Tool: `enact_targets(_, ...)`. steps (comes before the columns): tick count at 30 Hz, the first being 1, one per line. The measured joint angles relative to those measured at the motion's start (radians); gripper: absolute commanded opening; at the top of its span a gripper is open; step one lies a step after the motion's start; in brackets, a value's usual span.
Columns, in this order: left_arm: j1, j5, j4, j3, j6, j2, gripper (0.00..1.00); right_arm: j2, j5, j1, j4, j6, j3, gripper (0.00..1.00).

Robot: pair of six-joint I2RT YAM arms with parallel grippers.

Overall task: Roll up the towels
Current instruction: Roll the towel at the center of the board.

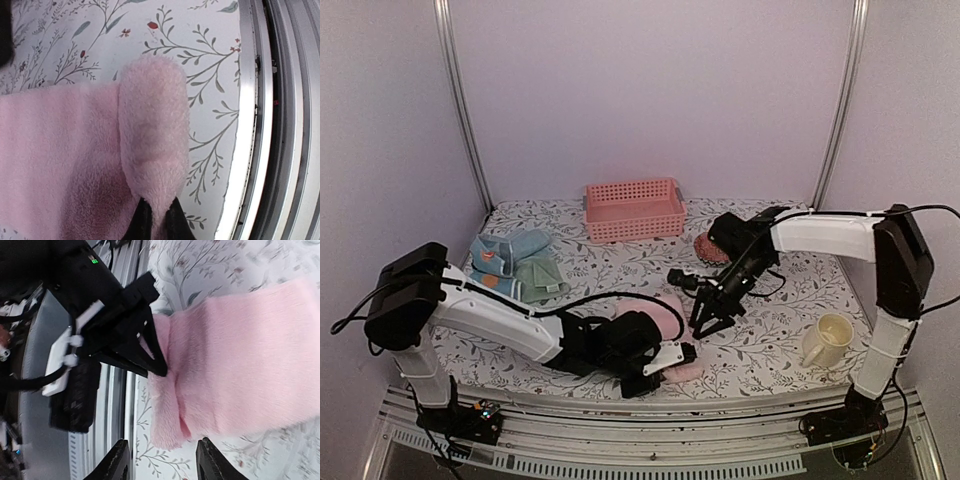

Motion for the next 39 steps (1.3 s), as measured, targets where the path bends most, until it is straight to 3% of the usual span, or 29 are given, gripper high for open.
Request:
enact_targets(4,0.094,0.159,-0.053,0.036,-0.07,0.004,0.0,-0.277,0.077,-0.068,0.161,0.045,-0.15,0.44)
enact_targets(7,0.18,0.322,-0.073,0.063,-0.125,0.034,0.0,-0.402,0.146,-0.046,0.275,0.057,-0.284,0.44)
enact_targets(12,0.29,0.612,-0.089,0.124,-0.214,0.122,0.0,-0.462,0.333,0.104,0.437,0.045,-0.457,0.47)
enact_targets(17,0.343,0.793,-0.059,0.138,-0.292,0.183,0.0,-0.444,0.517,0.291,0.586,0.027,-0.516,0.48)
enact_targets(24,0.371,0.875,-0.036,0.134,-0.348,0.206,0.0,-0.307,0.697,0.367,0.78,0.014,-0.516,0.49)
enact_targets(27,0.377,0.883,-0.034,0.131,-0.357,0.206,0.0,-0.247,0.747,0.372,0.824,0.006,-0.516,0.38)
enact_targets(32,0.386,0.893,-0.039,0.13,-0.357,0.206,0.19,-0.207,0.78,0.374,0.878,-0.014,-0.516,0.15)
enact_targets(36,0.39,0.867,-0.042,0.099,-0.34,0.167,0.26,-0.202,0.746,0.374,0.851,-0.015,-0.492,0.11)
enact_targets(39,0.39,0.81,-0.054,0.017,-0.331,0.05,0.29,-0.197,0.669,0.373,0.771,-0.014,-0.455,0.11)
